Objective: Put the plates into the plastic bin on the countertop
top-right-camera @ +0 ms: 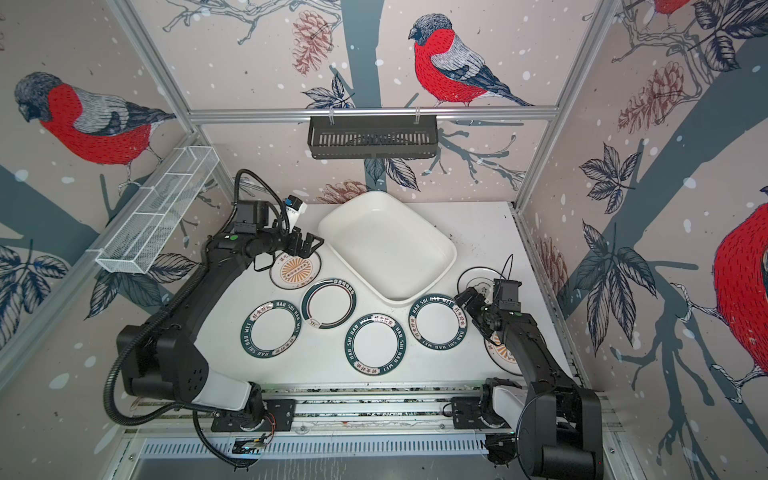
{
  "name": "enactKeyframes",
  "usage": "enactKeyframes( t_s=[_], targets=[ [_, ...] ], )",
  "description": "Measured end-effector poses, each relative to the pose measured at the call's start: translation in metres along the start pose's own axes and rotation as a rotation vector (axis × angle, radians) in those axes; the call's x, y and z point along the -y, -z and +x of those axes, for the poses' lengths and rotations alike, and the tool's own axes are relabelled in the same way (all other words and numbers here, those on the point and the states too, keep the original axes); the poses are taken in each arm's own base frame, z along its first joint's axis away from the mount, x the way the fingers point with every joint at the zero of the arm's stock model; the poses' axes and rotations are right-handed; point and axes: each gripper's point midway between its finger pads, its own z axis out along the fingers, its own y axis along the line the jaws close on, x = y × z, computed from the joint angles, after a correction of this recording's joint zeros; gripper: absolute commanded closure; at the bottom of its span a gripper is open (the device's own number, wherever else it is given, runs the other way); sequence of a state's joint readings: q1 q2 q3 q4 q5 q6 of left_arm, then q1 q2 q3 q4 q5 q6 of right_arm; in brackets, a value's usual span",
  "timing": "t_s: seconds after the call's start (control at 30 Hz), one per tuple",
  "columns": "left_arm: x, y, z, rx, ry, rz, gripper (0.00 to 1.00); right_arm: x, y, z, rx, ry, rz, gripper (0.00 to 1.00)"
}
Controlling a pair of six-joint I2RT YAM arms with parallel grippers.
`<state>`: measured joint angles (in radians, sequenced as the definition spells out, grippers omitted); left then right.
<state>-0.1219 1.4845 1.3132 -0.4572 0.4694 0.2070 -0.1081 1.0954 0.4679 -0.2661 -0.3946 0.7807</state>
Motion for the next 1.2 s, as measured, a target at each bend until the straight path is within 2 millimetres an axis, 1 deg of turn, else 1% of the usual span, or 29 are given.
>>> enactKeyframes(
  t_s=[0.5, 0.8, 0.97, 1.2],
  targets=[
    [0.003, -0.001, 0.005, -0.014, 0.001, 0.006, 0.02, 0.003, -0.015, -0.026, 0.0, 0.004, 0.036, 0.0],
    [0.003, -0.003, 0.007, -0.022, 0.004, 0.009, 0.02, 0.004, -0.026, -0.047, 0.004, 0.024, 0.058, 0.0],
    [0.004, -0.005, 0.008, -0.025, 0.003, 0.012, 0.02, 0.004, -0.035, -0.061, 0.013, 0.051, 0.07, 0.0],
    [0.004, -0.008, 0.01, -0.034, 0.006, 0.016, 0.02, -0.001, -0.045, -0.091, 0.057, 0.068, 0.024, 0.0]
  ],
)
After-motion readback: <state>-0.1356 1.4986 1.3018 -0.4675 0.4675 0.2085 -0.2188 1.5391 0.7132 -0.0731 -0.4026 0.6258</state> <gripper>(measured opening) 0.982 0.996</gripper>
